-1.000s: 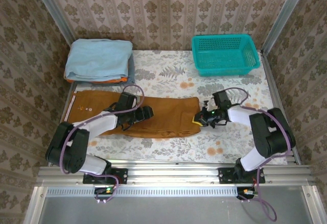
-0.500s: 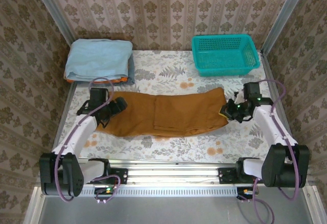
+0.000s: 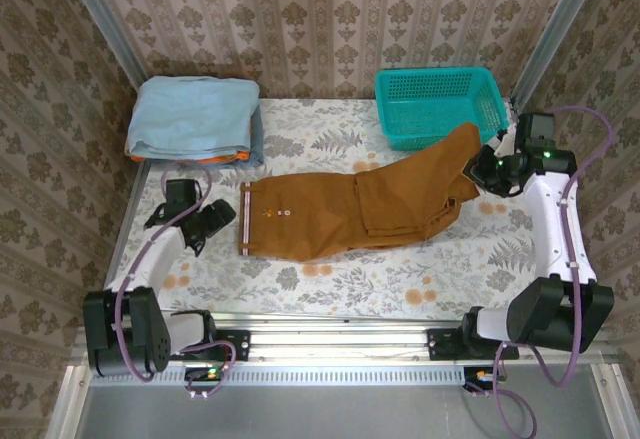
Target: Fold and stack the trousers
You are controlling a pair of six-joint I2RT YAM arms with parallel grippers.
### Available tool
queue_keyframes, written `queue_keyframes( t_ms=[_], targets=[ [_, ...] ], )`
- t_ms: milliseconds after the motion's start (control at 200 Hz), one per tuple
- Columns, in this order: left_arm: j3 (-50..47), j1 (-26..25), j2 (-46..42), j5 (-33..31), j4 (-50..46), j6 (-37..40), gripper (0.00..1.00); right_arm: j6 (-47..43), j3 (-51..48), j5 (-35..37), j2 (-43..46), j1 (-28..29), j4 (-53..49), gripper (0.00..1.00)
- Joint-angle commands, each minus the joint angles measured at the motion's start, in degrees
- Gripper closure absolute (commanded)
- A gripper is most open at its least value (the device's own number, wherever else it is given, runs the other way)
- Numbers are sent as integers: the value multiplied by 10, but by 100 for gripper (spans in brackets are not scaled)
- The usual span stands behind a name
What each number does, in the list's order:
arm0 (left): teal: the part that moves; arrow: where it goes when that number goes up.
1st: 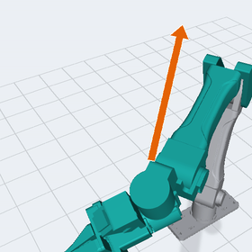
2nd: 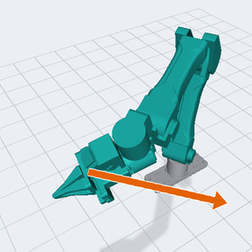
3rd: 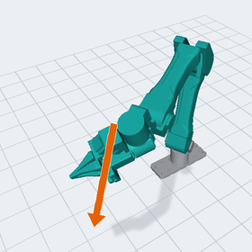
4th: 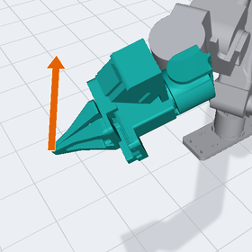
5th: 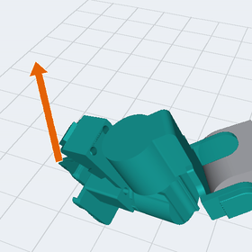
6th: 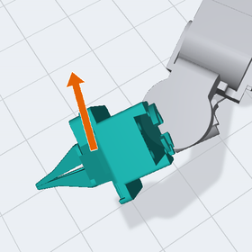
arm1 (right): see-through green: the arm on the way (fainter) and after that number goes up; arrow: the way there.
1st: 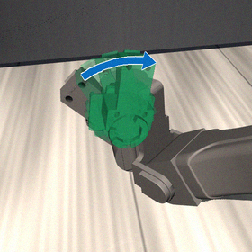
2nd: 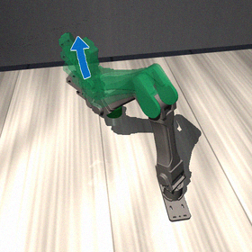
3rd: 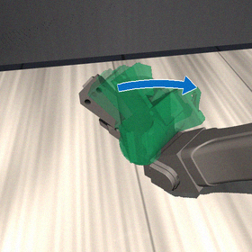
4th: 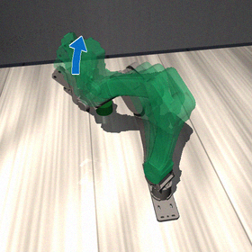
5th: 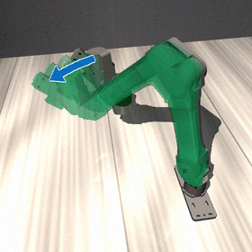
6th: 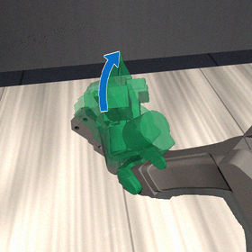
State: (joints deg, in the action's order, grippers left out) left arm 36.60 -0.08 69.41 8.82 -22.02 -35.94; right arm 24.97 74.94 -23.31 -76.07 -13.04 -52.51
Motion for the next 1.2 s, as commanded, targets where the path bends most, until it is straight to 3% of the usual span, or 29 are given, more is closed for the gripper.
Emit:
queue_keyframes(
  t_ms=[0,80,210,425,660,785,970,1195],
  targets=[
    [-38,-25,21,87,96,-4,18,-17,48,-21,-16,52,-32,100],
    [-47,-57,33,112,132,-8,19,-16,75,0,-25,114,-45,100],
    [-51,-101,52,88,119,-5,23,13,119,34,-33,211,-47,100],
    [-95,-104,26,77,128,-20,23,67,213,90,-132,396,-37,100],
    [-111,-103,-9,74,117,-35,21,115,374,124,-318,570,-25,100],
    [-116,-101,-7,68,116,-37,21,136,471,129,-423,616,-34,100],
    [-130,-70,-4,82,131,-41,21,160,538,112,-525,659,-33,100],
    [-118,-47,-16,90,111,-35,20,191,502,97,-561,679,18,100]
  ],
)
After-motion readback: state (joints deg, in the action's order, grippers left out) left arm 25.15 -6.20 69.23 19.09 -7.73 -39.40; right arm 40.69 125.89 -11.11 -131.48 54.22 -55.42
